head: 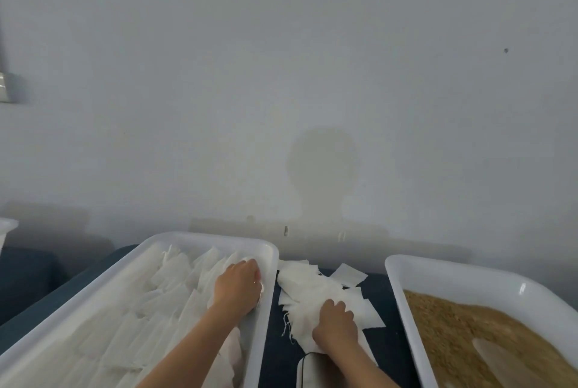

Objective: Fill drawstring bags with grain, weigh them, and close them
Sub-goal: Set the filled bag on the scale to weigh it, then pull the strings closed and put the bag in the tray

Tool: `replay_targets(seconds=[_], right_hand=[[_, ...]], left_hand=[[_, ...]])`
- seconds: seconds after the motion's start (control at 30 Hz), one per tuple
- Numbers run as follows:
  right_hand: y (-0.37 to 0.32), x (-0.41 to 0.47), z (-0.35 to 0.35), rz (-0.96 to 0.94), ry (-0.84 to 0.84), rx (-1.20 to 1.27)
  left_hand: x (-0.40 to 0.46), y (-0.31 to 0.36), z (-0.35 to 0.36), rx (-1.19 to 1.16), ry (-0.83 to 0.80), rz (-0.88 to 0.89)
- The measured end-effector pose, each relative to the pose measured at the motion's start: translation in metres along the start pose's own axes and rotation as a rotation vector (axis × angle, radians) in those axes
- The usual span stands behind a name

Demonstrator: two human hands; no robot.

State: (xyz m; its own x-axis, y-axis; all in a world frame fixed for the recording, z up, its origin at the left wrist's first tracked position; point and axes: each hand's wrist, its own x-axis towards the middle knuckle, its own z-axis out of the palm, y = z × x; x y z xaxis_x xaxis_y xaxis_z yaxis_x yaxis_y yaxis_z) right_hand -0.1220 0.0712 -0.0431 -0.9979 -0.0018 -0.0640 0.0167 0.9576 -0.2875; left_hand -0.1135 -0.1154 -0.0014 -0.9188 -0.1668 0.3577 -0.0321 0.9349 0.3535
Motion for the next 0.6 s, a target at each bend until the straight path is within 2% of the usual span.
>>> replay_targets(seconds=[0.1,0.23,0.33,0.47,0.6], right_hand=[[0.006,0.002,-0.012,-0.061,0.077,0.006],[0.016,-0.002,-0.051,-0.099,0.26,0.073],[0.035,-0.01,-0.092,-0.235,0.37,0.227],[0.082,-0.034,-0.14,-0.388,0.243,0.487],[0.135,-0.057,-0.153,-0.312,0.182,0.65]], left_hand=[[0.0,0.005,-0.002,-0.001,0.023,0.003],[0.0,0.021,-0.01,-0.047,0.006,0.049],[-0.002,0.049,-0.014,-0.271,-0.058,0.093],[-0.015,0.11,-0.014,-0.623,-0.2,0.222],[-0.04,0.179,-0.007,-0.848,-0.452,0.306]])
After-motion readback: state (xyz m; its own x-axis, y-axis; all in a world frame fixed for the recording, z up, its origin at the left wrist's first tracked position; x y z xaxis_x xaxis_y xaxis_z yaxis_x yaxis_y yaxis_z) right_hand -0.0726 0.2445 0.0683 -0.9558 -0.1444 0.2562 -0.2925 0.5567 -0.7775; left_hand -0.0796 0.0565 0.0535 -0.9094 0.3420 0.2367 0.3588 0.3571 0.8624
